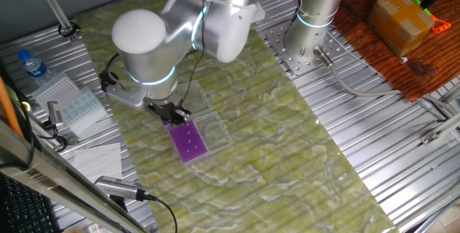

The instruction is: Transfer all small pipette tips from one holder to another

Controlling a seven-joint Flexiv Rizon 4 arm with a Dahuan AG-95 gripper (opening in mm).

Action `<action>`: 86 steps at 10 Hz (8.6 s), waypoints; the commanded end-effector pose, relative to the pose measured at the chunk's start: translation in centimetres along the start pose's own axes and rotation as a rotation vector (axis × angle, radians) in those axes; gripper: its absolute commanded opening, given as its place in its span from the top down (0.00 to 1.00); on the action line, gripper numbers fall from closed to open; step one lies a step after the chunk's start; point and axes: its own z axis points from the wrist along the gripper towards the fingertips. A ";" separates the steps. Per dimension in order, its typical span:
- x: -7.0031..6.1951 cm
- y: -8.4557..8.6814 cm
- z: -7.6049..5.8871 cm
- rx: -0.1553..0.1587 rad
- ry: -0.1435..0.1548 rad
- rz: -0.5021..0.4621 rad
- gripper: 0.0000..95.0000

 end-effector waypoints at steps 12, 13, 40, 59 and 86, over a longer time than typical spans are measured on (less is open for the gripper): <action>-0.2 1.4 1.1 0.010 -0.013 0.020 1.00; -0.2 1.3 1.2 0.011 -0.016 0.017 1.00; 9.8 -10.1 3.8 0.030 -0.051 -0.291 0.80; 1.6 -0.5 -0.9 -0.015 -0.013 0.001 1.00; -2.0 3.2 1.5 0.001 -0.039 0.098 1.00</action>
